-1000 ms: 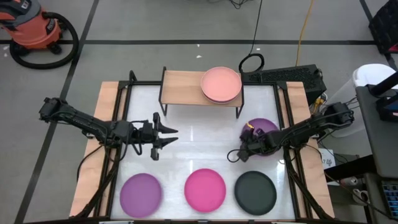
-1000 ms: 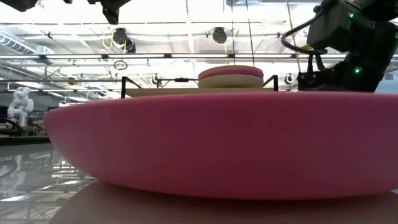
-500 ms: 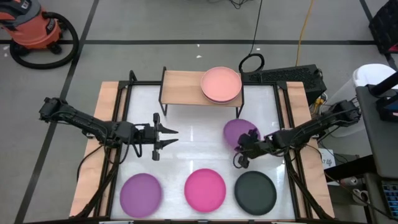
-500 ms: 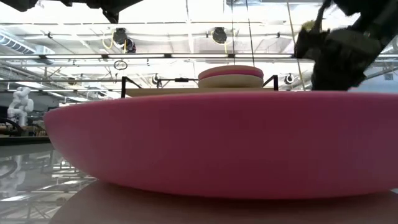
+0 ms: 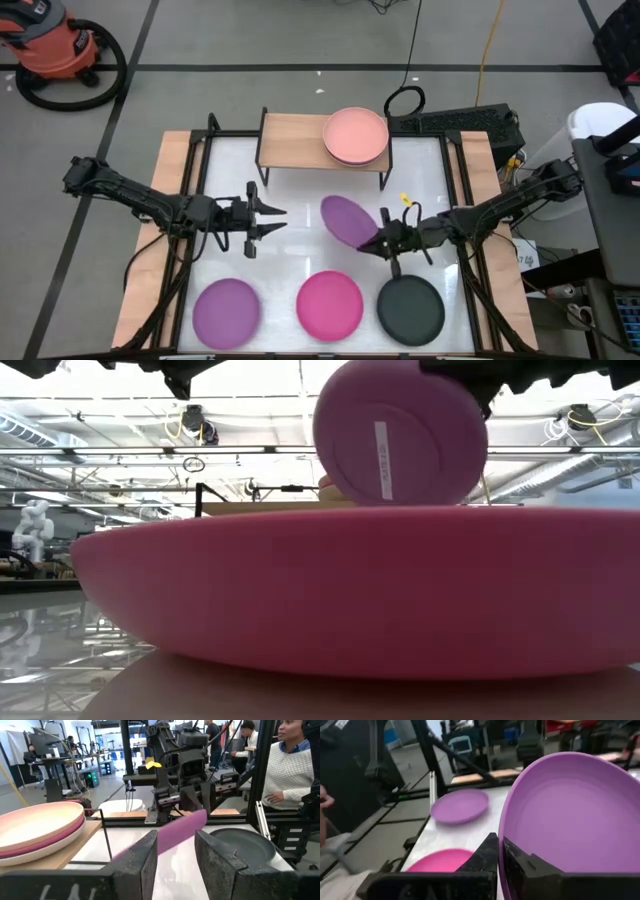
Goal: Place and stack plates onto a shelf
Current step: Put the right purple plate on the shelf
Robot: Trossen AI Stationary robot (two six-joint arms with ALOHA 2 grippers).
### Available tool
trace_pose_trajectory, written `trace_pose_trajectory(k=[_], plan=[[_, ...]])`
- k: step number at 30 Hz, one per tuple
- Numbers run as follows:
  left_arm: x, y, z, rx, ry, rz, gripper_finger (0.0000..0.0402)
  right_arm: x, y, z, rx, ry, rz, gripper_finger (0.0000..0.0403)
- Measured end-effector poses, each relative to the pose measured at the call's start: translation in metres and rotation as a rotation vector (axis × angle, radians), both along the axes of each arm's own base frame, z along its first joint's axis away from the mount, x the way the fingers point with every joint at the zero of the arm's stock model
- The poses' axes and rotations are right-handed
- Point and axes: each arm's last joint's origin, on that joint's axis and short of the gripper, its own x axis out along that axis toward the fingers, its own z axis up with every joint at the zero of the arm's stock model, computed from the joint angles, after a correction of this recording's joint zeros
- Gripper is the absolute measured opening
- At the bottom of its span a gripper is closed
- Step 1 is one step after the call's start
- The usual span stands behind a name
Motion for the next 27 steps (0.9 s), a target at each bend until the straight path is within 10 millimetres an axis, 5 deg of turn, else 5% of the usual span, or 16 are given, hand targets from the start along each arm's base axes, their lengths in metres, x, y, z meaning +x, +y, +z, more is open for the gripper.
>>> trace_pose_trajectory(k=[7, 19, 27], plan=[[0.000, 0.000, 0.023, 0.065, -0.135, 0.008, 0.0136, 0.006, -0.018, 0.007, 0.029, -0.070, -0.185, 0.0000], [-0.003, 0.002, 0.035, 0.126, -0.205, 0.048, 0.0136, 0.013, -0.041, 0.027, 0.070, -0.259, -0.209, 0.0000], [-0.024, 0.009, 0.053, 0.177, -0.286, 0.129, 0.0136, 0.039, -0.061, 0.072, 0.063, -0.328, -0.134, 0.0000]])
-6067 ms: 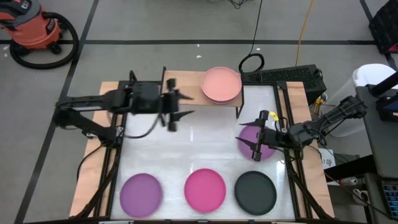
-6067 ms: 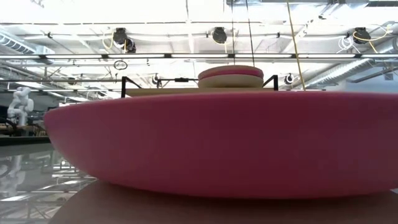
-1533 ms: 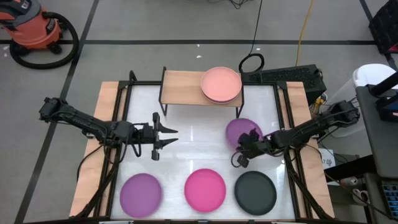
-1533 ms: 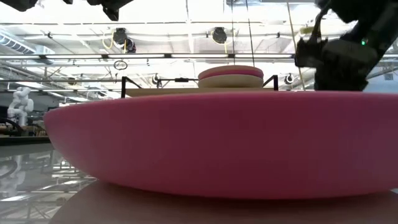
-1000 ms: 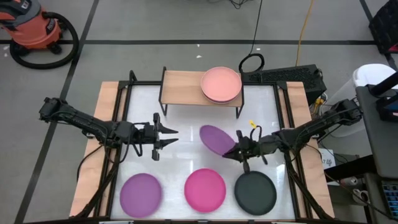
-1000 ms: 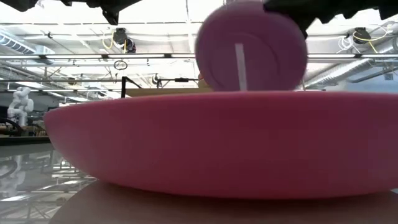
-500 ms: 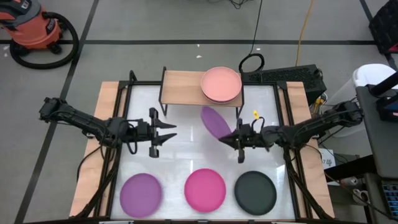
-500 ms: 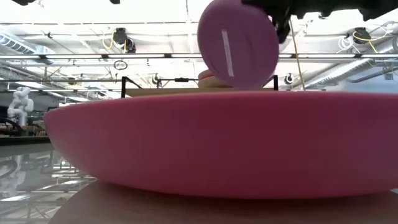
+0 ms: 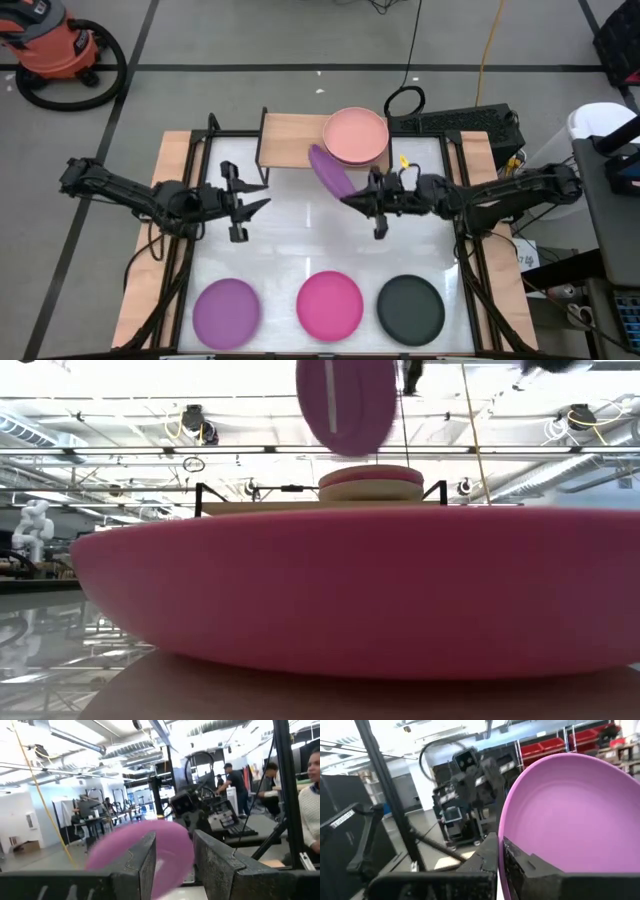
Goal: Place and stack plates onto a shelf
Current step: Put the right purple plate on the shelf
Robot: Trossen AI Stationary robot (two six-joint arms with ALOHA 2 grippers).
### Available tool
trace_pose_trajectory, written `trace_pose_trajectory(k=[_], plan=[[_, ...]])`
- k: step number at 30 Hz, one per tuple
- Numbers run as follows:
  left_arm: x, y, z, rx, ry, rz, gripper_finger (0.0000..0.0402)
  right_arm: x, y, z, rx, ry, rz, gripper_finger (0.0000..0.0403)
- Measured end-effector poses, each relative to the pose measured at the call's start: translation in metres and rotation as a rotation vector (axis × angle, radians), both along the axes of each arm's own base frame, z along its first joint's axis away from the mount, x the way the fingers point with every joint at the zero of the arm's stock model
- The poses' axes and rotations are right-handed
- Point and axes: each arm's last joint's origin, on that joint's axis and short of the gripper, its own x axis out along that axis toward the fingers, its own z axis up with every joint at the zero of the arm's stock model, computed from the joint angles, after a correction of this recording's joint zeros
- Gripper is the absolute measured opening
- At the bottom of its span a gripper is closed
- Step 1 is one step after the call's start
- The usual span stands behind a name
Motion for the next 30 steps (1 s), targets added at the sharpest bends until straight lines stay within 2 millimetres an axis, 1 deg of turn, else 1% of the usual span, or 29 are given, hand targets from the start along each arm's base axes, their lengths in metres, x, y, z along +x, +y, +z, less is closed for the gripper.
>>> trace_pose_trajectory(k=[3, 6, 9, 14, 17, 22, 27, 30], plan=[[-0.004, 0.001, 0.001, -0.015, 0.003, -0.006, 0.0136, 0.018, -0.007, 0.021, -0.036, 0.018, 0.009, 0.0000], [-0.003, 0.001, -0.002, -0.011, 0.040, -0.008, 0.0136, 0.041, -0.020, 0.035, -0.114, 0.084, -0.019, 0.0000], [-0.002, 0.000, -0.005, -0.013, 0.068, -0.010, 0.0136, 0.065, -0.036, 0.043, -0.186, 0.149, -0.062, 0.0000], [-0.001, 0.000, -0.009, -0.041, 0.104, -0.023, 0.0136, 0.098, -0.057, 0.041, -0.390, 0.209, -0.121, 0.0000], [-0.002, 0.000, -0.009, -0.042, 0.103, -0.024, 0.0136, 0.114, -0.066, 0.034, -0.462, 0.244, -0.133, 0.0000], [-0.005, 0.002, -0.005, -0.047, 0.081, 0.026, 0.0136, 0.134, -0.079, 0.006, -0.501, 0.347, -0.132, 0.0000], [-0.008, 0.004, -0.003, -0.049, 0.071, 0.052, 0.0136, 0.145, -0.095, -0.022, -0.512, 0.443, -0.140, 0.0000], [-0.009, 0.004, -0.002, -0.046, 0.068, 0.058, 0.0136, 0.148, -0.104, -0.035, -0.507, 0.481, -0.146, 0.0000]])
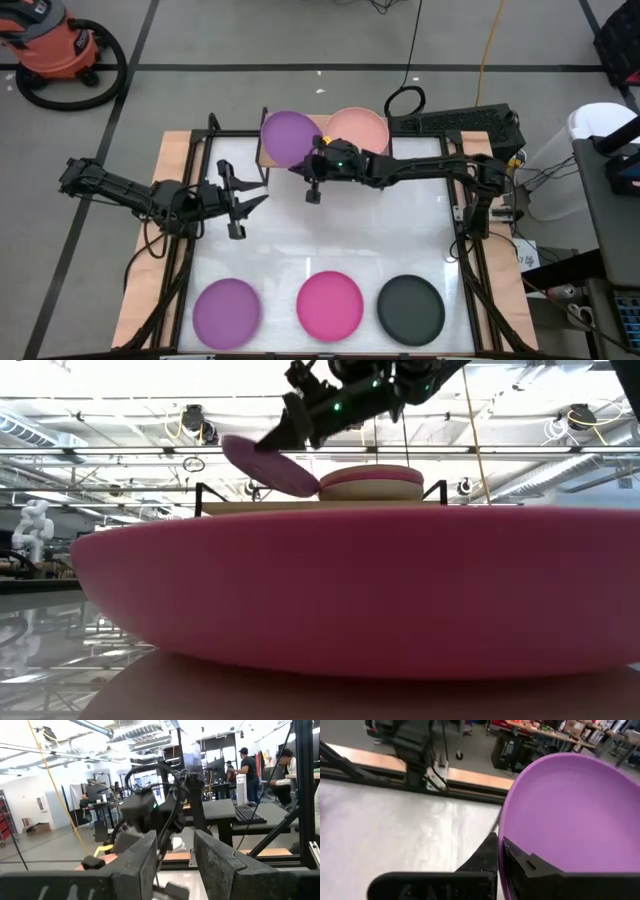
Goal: Place and stack plates onto a shelf
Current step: Put the right purple plate on the shelf
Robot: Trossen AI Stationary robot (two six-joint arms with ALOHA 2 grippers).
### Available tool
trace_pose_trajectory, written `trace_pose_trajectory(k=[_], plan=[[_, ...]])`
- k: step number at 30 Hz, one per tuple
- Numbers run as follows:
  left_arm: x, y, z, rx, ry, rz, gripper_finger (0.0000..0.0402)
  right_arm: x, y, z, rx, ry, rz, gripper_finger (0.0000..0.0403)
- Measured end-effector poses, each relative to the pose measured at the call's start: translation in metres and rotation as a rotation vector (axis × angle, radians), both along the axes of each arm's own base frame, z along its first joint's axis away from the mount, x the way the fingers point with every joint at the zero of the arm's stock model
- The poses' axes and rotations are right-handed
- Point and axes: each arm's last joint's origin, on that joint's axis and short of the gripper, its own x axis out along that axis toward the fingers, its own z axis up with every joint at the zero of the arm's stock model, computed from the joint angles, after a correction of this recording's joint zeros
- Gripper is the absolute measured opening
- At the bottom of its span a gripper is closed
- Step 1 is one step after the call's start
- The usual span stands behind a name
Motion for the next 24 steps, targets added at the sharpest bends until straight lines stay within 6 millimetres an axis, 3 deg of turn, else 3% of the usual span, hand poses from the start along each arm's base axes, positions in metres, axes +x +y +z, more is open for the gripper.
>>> trace_pose_trajectory(k=[10, 24], plan=[[0.001, 0.004, 0.000, 0.002, 0.002, 0.024, 0.0136, 0.002, -0.011, -0.020, 0.022, 0.078, -0.016, 0.0000], [0.001, 0.004, -0.001, 0.003, 0.007, 0.026, 0.0136, 0.000, -0.011, -0.025, 0.031, 0.140, -0.010, 0.0007]])
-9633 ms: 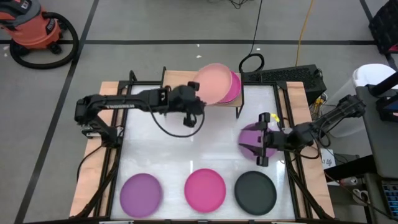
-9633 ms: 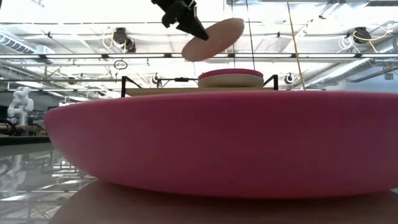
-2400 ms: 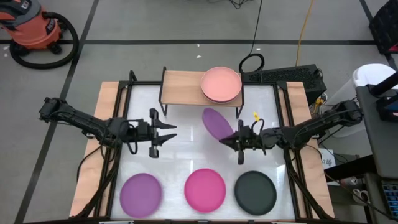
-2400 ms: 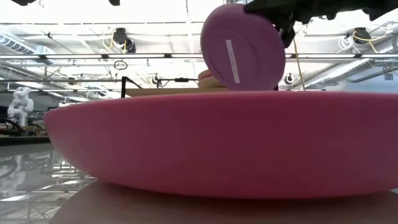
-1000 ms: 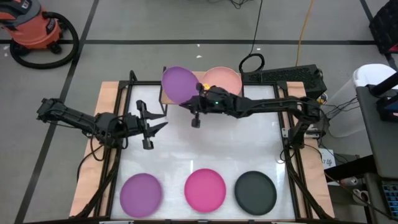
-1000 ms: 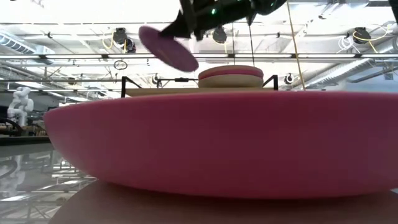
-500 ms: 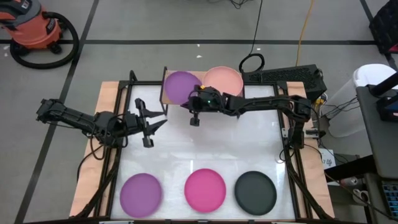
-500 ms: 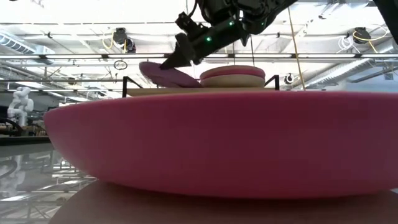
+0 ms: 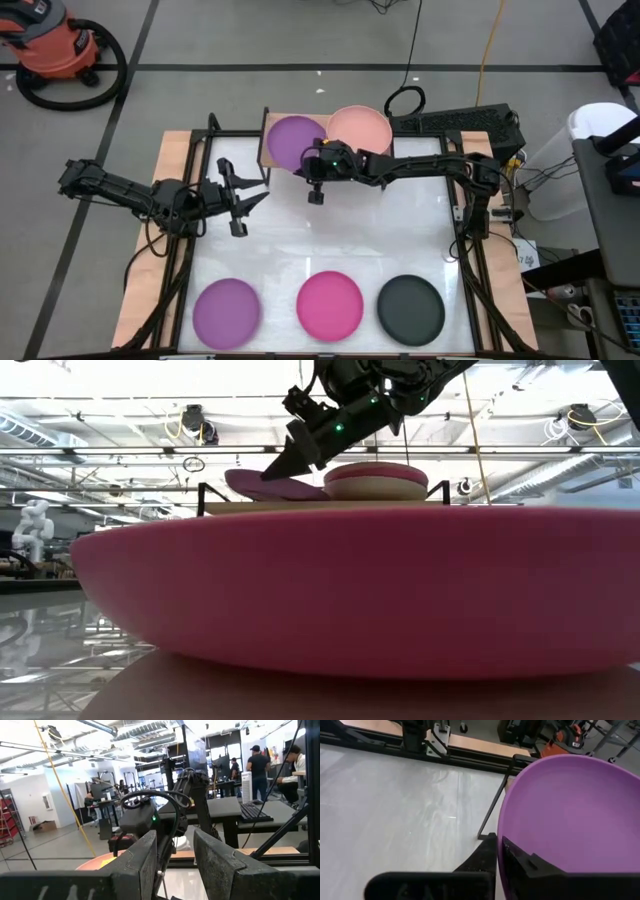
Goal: Place and stack plates onto a shelf
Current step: Put the right purple plate on the shelf, then stack the pink plate on top of the purple plate on the shelf
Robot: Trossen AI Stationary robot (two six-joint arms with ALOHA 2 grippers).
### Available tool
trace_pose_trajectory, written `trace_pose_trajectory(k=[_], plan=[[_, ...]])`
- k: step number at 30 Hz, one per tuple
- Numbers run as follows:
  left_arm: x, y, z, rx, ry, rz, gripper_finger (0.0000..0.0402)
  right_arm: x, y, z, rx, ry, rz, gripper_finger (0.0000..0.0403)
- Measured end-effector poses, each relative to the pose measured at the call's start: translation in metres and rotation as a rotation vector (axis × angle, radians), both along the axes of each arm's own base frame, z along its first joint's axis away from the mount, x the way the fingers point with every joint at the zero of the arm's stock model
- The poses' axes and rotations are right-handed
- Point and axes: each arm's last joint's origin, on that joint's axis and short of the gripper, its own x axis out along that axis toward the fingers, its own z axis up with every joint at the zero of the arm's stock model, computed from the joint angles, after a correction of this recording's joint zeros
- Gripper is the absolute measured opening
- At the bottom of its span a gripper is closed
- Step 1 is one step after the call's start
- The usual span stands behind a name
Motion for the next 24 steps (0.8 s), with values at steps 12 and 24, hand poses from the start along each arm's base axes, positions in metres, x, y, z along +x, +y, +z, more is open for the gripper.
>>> trace_pose_trajectory(k=[12, 24], plan=[[0.000, 0.000, 0.000, -0.001, 0.000, -0.001, 0.0136, 0.003, -0.001, 0.006, -0.013, -0.071, -0.001, 0.0068], [0.001, -0.003, -0.004, -0.116, 0.016, -0.045, 0.0136, -0.008, 0.034, 0.047, 0.018, -0.181, 0.061, 0.0127]])
